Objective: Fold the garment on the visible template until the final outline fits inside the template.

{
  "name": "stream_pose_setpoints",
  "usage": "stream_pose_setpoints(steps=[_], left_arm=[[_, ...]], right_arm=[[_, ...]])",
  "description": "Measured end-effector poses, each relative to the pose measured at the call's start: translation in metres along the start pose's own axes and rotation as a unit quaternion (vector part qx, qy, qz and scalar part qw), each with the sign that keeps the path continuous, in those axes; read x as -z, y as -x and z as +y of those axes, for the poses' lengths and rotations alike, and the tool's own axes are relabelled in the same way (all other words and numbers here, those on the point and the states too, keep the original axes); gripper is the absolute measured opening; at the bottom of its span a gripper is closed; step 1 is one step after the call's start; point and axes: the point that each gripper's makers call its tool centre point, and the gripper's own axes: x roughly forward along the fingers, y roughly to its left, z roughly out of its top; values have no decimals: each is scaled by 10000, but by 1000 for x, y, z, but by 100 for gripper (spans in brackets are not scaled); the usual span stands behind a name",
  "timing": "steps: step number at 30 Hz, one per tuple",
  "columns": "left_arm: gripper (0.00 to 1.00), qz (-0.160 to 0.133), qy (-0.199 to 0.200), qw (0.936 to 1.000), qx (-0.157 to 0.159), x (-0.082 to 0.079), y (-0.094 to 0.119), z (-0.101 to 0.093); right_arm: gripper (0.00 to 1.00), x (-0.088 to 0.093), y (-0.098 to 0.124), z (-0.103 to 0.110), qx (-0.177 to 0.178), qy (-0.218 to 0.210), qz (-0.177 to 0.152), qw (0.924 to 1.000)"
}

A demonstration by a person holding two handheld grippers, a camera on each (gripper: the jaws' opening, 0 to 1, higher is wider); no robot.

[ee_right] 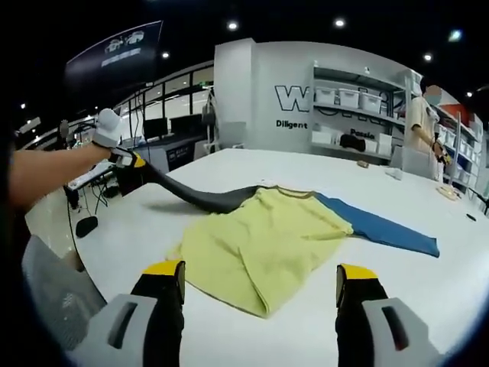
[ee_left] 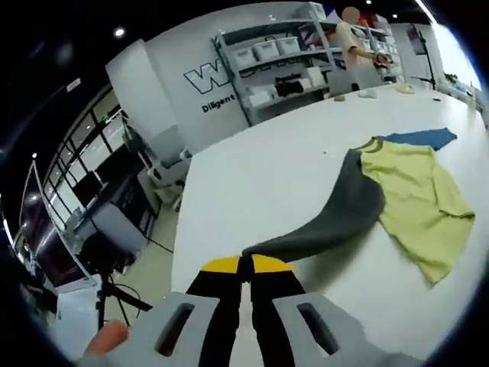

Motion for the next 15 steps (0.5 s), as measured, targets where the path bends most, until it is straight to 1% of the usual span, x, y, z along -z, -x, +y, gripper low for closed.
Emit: stream_pose_setpoints(steps=[2, 5, 15], left_arm=[[0, -114, 29, 9999, -2, -6, -8, 1], [0, -281, -38, 9996, -73, -14, -17, 6], [0, -376, 52, 9990, -223, -18, -45, 27]], right_arm=[[83, 1, 0, 0, -11, -7, 15, 10000], [83, 2, -1, 0, -12, -17, 41, 10000], [82, 7, -3, 0, -23, -70, 159, 9998]])
